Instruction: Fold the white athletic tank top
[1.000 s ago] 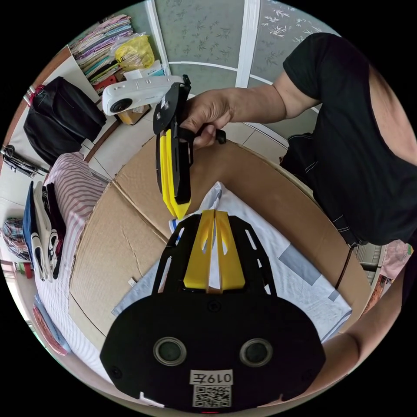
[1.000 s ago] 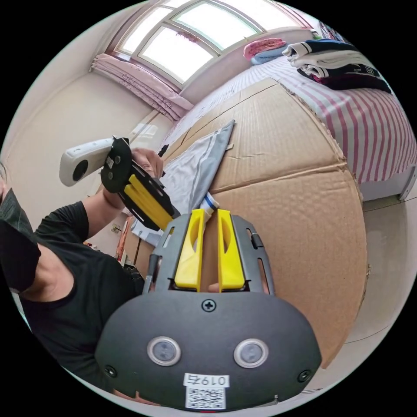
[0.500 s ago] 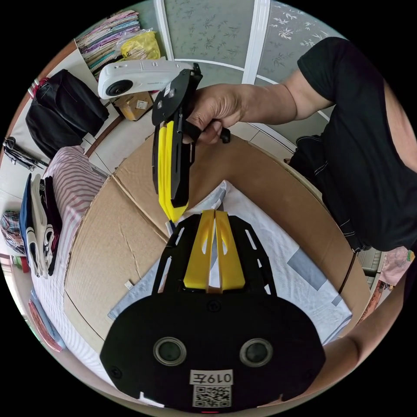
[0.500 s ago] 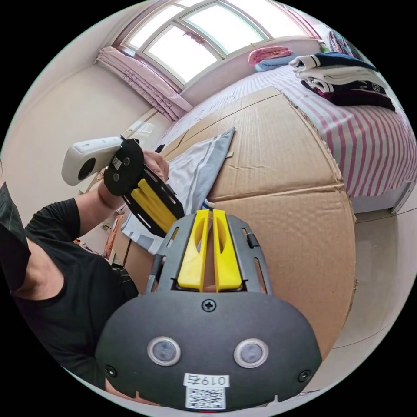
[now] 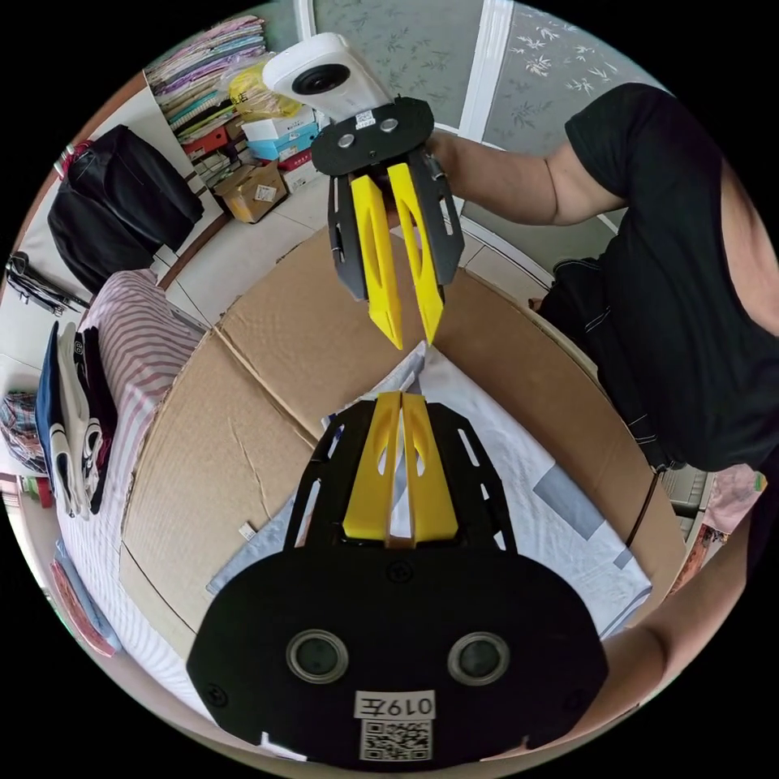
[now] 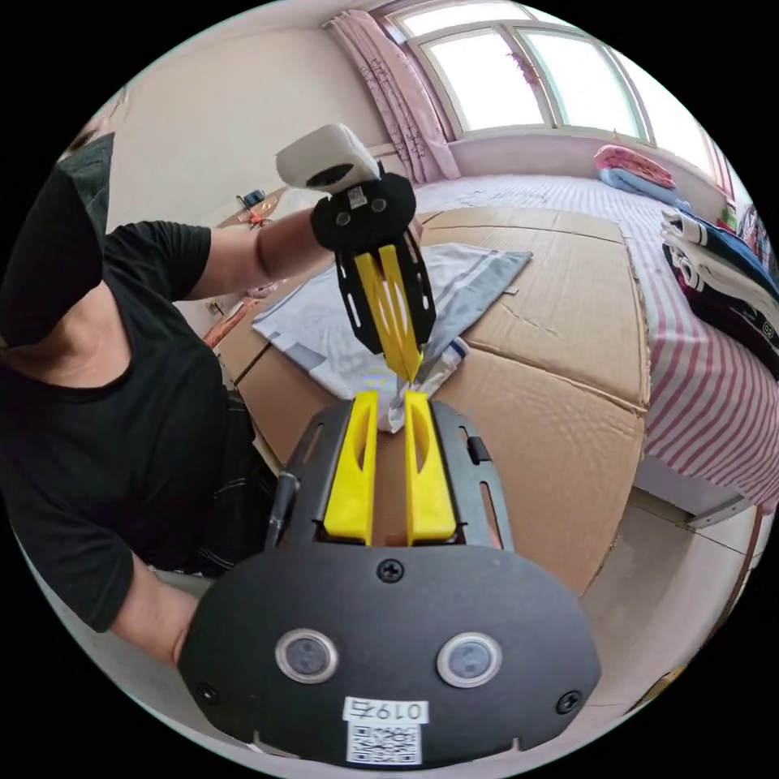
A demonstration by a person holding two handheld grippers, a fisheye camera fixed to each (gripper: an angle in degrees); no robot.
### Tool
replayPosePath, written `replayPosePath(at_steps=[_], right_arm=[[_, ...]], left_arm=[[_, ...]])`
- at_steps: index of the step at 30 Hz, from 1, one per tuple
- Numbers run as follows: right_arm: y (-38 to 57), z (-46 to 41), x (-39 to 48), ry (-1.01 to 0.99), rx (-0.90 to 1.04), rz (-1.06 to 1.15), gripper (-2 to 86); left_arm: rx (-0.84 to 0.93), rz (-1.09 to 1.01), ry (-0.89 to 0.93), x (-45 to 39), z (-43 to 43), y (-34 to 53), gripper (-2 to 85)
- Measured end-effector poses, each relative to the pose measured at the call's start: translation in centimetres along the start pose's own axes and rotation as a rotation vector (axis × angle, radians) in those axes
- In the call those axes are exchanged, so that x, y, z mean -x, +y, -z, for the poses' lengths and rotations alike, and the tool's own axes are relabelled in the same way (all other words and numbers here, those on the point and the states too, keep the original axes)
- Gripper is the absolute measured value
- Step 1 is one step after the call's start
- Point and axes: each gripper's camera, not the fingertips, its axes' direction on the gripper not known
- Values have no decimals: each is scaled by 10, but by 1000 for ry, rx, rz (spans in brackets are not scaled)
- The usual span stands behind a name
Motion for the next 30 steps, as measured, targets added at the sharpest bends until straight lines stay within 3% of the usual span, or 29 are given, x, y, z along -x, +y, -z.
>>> replayPosePath(at_steps=[13,17,30], right_arm=[[-19,-38,4,-57,169,24,44],[-14,-38,-6,-103,143,-31,3],[-14,-45,-7,-101,139,-52,-9]], left_arm=[[2,-26,-1,21,9,-8,7],[21,0,5,31,6,-8,9],[85,76,10,91,20,15,9]])
